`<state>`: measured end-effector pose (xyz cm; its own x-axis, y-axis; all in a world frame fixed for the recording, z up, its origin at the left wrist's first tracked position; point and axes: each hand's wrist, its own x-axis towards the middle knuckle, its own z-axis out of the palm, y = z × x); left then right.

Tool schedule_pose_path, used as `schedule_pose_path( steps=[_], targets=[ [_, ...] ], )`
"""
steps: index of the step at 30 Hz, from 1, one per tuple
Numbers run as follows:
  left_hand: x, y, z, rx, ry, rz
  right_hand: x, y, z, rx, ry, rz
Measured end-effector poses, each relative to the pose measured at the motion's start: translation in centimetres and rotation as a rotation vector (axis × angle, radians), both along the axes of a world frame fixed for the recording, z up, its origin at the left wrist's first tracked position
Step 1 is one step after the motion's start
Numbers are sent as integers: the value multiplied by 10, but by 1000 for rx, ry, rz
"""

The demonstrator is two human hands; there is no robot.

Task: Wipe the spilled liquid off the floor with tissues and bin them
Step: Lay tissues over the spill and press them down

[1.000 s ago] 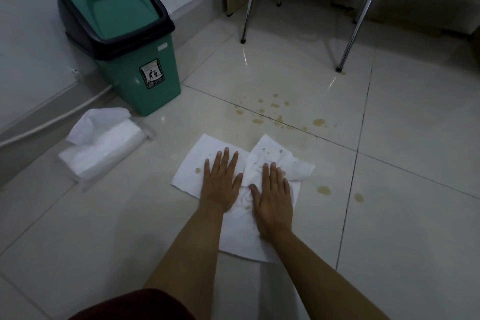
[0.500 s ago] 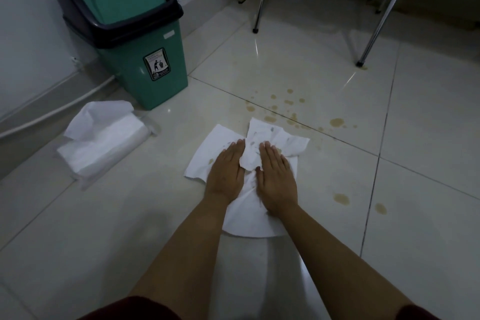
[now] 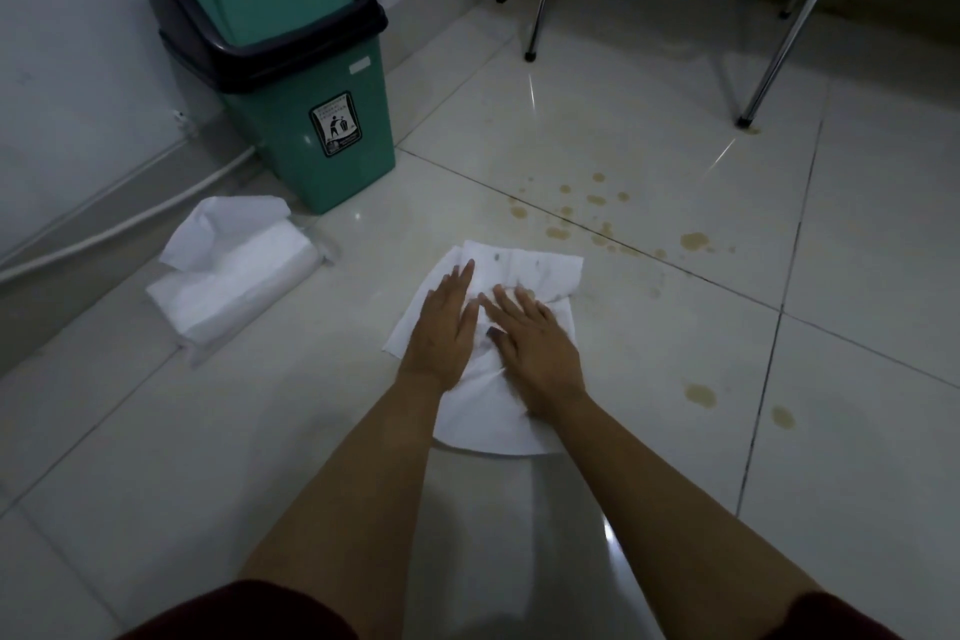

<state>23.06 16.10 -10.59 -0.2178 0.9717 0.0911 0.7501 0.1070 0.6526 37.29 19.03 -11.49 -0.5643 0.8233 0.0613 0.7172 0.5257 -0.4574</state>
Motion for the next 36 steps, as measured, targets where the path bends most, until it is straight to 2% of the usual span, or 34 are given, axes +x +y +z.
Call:
schedule_pose_path(
  steps=[9, 17, 20, 24, 28, 30, 32, 34, 36],
  targets=[
    [-18, -41, -5, -60, 236, -76, -15, -37, 0, -151, 171, 12],
    [6, -71, -1, -71, 168, -23, 5, -74, 1, -230, 254, -82],
    [25, -80, 3, -92, 114, -3, 16, -81, -1, -199, 198, -77],
    [46, -70, 12, -141, 61, -112, 28, -78, -3, -155, 139, -135],
    [50, -52, 20, -178, -4, -168, 27, -72, -3, -125, 176, -155],
    [48, -45, 28, -162, -178, -82, 23, -70, 0, -80, 191, -191],
    [43, -33, 38, -119, -373, 88, 18, -61, 3, -45, 193, -203],
    [36, -17, 49, -118, -453, 192, 13, -47, 3, -19, 127, -172],
    [31, -2, 59, -114, -460, 206, 10, -29, 0, 6, 20, -149]
  ],
)
